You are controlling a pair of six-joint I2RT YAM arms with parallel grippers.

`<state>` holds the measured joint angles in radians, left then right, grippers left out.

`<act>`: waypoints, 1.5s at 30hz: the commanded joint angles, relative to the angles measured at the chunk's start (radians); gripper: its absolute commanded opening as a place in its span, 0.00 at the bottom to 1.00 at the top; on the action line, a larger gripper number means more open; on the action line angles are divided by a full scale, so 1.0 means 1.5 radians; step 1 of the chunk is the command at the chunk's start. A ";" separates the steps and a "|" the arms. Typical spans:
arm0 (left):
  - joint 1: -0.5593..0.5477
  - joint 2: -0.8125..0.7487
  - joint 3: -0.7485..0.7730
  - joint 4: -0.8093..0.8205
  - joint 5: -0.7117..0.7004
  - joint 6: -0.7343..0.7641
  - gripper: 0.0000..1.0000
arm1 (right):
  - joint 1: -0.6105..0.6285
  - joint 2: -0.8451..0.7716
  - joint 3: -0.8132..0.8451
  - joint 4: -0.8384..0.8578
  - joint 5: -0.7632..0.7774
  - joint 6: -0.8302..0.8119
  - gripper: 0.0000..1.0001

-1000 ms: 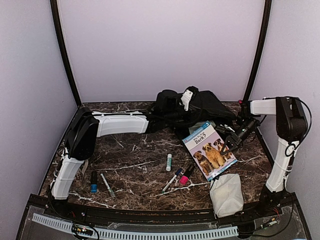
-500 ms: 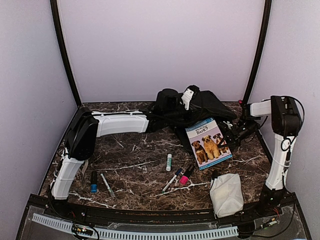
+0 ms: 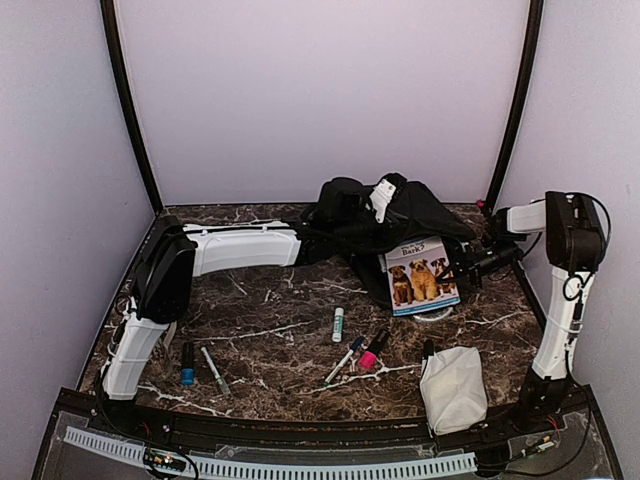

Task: Pack the student bag
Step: Place the book in the student bag.

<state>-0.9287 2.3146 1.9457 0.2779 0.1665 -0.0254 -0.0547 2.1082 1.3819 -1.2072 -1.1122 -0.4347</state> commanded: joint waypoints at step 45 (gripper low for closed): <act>-0.020 -0.121 -0.056 0.022 0.014 0.009 0.00 | 0.129 -0.543 -0.299 0.238 0.531 -0.229 0.54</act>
<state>-0.9524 2.2383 1.8610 0.2371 0.1627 0.0025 0.0872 1.3071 0.9852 -0.9321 -0.4446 -0.6689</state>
